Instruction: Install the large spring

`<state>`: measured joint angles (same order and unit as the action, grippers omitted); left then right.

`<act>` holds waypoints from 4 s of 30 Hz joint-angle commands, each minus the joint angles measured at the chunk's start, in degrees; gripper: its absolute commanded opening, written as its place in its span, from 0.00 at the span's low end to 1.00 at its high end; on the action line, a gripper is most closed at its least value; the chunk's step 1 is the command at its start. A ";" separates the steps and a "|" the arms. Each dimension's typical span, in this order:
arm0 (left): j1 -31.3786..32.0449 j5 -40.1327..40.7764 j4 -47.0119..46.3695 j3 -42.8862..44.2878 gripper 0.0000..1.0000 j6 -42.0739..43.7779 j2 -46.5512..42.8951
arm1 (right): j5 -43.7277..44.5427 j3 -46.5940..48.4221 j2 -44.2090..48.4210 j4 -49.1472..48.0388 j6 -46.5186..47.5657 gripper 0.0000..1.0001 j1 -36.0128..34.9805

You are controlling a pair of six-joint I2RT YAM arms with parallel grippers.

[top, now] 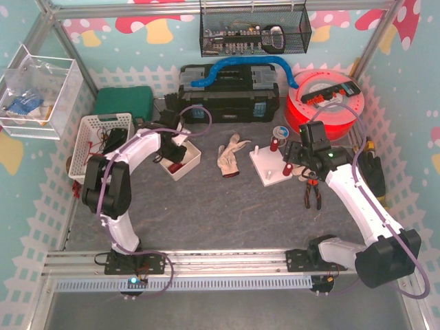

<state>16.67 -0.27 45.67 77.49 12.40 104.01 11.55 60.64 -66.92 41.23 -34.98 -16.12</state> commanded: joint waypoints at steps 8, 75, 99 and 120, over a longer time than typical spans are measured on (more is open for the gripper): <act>0.80 3.34 1.44 -1.21 0.42 2.12 6.47 | 3.63 0.95 1.30 3.18 1.93 0.85 0.30; 9.27 -23.45 -40.58 -5.34 0.04 -95.86 -18.58 | -10.61 -17.29 -10.48 -84.93 45.16 0.56 -25.07; 9.02 -25.14 -41.60 -6.21 0.03 -95.49 -17.80 | -12.29 -10.15 -20.19 -86.39 44.03 0.31 -25.63; -2.99 -15.44 -40.57 -20.15 0.92 -78.65 -25.84 | -5.71 -6.73 -5.62 -39.88 28.30 0.00 -22.37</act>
<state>16.71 -19.88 4.97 58.54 -75.26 81.08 4.14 47.57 -74.54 -19.16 2.39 -41.12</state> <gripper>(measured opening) 0.821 0.310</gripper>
